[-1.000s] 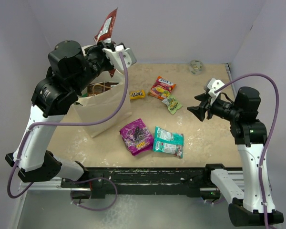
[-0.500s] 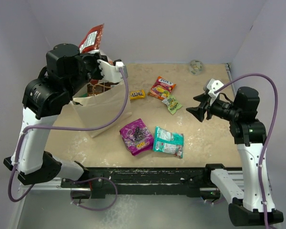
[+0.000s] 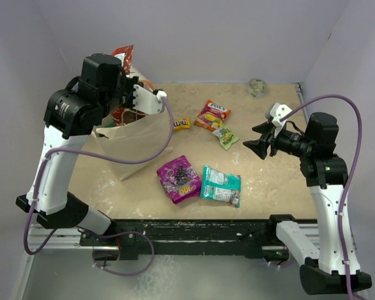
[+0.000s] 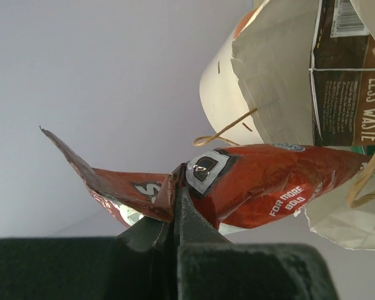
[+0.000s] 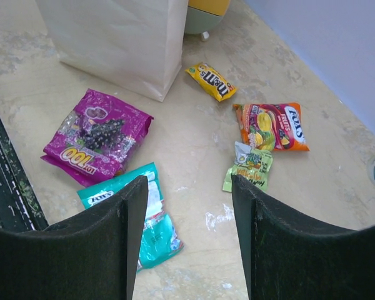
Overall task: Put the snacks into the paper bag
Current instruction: Place the snack in the paper bag.
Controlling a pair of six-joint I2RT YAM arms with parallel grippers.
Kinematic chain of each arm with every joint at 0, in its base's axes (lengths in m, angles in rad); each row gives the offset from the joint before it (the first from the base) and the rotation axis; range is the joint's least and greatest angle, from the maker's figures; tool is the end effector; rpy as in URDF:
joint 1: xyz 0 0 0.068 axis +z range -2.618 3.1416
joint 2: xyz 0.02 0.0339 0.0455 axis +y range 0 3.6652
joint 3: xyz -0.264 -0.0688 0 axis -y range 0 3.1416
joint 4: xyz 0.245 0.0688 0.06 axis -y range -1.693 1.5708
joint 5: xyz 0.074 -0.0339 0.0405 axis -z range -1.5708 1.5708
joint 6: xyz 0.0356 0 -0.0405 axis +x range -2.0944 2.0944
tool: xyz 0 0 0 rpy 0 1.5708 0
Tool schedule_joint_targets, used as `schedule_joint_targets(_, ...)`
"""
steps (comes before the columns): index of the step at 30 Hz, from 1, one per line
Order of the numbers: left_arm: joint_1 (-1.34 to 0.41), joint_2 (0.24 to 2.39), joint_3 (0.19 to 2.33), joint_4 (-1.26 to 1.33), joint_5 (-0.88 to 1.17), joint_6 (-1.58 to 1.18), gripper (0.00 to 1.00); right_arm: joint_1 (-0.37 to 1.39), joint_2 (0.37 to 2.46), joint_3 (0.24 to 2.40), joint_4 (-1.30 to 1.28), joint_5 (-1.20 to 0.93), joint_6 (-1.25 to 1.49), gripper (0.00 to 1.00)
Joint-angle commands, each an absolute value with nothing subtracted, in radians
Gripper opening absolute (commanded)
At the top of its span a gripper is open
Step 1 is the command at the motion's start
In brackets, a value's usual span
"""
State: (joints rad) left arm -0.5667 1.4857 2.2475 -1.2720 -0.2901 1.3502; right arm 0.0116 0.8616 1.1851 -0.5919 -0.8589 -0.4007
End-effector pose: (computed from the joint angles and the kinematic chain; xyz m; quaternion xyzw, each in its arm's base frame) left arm 0.1976 -0.1137 0.5363 0.6565 0.5505 0.3063 0.4150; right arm 0.1547 0.0288 0.4228 -0.3951 0.6562 0.2184 0.6047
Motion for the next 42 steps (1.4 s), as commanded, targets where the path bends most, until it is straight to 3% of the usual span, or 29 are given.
schedule_joint_targets(1,-0.56,1.477,2.281,-1.261,-0.312,1.455,0.0,0.006,0.864,1.183,-0.56,-0.897,-0.416,0.59)
schedule_joint_targets(8,-0.561,1.442,2.222,-1.159,-0.349,1.525,0.0,0.006,0.878,1.181,-0.554,-0.903,-0.418,0.59)
schedule_joint_targets(13,-0.563,1.386,2.119,-0.914,-0.327,1.488,0.0,0.006,0.89,1.184,-0.552,-0.908,-0.418,0.59)
schedule_joint_targets(24,-0.588,1.406,2.071,-0.638,-0.508,1.016,0.0,0.006,0.882,1.172,-0.544,-0.899,-0.411,0.59)
schedule_joint_targets(42,-0.579,1.258,1.911,-0.471,-0.507,0.359,0.0,0.006,0.871,1.164,-0.543,-0.896,-0.4,0.6)
